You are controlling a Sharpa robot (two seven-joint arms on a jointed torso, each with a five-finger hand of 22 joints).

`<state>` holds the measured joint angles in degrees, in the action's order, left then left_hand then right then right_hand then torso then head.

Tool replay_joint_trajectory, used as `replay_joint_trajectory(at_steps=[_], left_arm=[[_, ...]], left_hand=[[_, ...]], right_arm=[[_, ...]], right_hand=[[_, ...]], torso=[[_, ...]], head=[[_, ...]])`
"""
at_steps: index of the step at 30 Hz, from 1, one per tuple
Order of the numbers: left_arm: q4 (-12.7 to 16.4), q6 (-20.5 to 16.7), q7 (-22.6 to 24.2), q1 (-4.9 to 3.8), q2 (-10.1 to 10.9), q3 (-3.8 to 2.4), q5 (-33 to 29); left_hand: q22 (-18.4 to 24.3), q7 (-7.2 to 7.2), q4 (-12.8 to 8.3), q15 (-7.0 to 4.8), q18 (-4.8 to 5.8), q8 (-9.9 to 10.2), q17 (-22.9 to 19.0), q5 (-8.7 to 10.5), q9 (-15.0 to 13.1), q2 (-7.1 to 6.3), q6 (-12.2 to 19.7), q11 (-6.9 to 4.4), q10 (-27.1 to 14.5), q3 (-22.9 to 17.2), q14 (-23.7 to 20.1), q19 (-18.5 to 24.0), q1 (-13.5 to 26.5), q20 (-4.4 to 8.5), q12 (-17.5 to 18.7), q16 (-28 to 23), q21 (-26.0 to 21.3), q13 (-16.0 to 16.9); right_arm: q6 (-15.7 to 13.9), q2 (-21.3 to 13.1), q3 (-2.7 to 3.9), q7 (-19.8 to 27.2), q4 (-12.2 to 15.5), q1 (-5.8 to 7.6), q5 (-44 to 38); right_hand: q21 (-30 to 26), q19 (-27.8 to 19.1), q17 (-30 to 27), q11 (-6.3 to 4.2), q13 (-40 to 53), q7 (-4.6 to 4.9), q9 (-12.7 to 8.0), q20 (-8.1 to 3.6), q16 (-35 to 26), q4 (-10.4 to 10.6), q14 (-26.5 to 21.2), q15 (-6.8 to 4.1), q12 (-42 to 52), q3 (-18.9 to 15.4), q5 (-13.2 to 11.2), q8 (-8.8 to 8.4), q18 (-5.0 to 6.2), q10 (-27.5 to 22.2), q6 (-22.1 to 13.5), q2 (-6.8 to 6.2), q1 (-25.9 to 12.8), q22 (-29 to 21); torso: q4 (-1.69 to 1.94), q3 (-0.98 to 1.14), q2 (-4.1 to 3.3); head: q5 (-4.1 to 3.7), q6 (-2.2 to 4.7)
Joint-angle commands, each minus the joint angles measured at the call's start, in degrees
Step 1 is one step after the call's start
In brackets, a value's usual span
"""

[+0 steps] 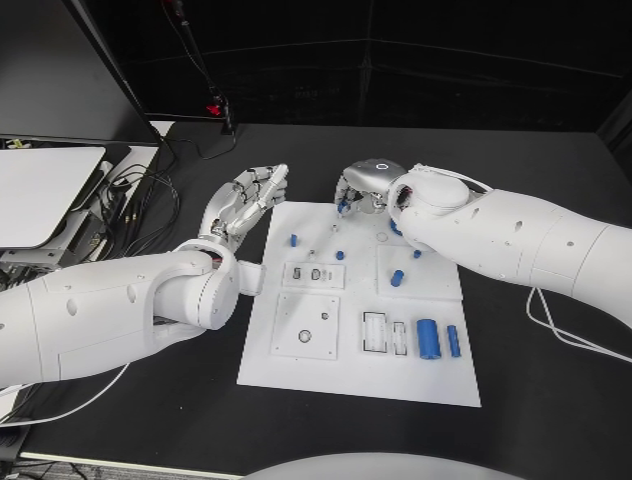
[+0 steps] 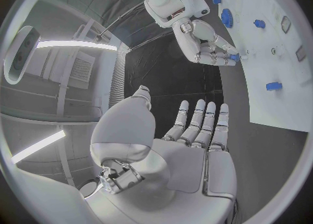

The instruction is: Assemble the parts on the task board

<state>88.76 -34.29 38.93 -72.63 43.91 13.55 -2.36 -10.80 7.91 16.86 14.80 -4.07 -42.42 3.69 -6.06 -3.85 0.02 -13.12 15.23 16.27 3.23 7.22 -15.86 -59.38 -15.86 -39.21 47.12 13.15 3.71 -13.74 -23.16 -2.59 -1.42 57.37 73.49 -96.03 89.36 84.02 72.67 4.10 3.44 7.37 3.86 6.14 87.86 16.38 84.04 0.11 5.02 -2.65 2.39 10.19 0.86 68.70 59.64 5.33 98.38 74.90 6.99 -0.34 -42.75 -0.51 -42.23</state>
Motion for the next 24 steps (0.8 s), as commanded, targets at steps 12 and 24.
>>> replay_joint_trajectory(at_steps=[12,24], left_arm=[[0.1,0.3,15.3,-0.12,0.0,-0.05,0.4],[0.2,0.3,15.2,-0.13,0.0,-0.05,0.4]], left_hand=[[-0.1,9.18,-0.1,0.28,-1.09,0.0,0.0,-0.43,0.1,0.67,-0.3,0.08,0.4,-0.1,0.0,-0.1,-0.1,-0.34,-0.4,0.3,0.2,0.0],[-0.1,9.18,-0.1,0.28,-1.09,0.0,0.0,-0.43,0.1,0.67,-0.3,0.08,0.4,-0.1,0.0,-0.1,-0.1,-0.34,-0.4,0.3,0.2,0.0]], right_arm=[[-0.7,0.9,0.06,0.6,-1.3,-0.37,-0.5],[-0.8,1.4,0.06,0.4,-2.2,-0.47,-0.5]], right_hand=[[0.1,5.3,0.0,0.26,0.0,0.08,0.0,0.35,-0.2,0.0,3.4,0.34,-0.4,0.4,0.3,-0.14,-0.55,-0.1,0.1,-0.33,0.3,13.8],[0.2,5.3,0.0,0.39,0.0,0.17,0.0,0.43,-0.2,0.0,3.4,0.44,-0.8,0.5,0.3,-0.39,-0.56,-0.2,0.0,-0.41,0.3,13.8]], torso=[[0.03,-0.06,-0.07],[0.0,-0.09,-0.06]], head=[[0.12,-0.03],[0.2,-0.15]])
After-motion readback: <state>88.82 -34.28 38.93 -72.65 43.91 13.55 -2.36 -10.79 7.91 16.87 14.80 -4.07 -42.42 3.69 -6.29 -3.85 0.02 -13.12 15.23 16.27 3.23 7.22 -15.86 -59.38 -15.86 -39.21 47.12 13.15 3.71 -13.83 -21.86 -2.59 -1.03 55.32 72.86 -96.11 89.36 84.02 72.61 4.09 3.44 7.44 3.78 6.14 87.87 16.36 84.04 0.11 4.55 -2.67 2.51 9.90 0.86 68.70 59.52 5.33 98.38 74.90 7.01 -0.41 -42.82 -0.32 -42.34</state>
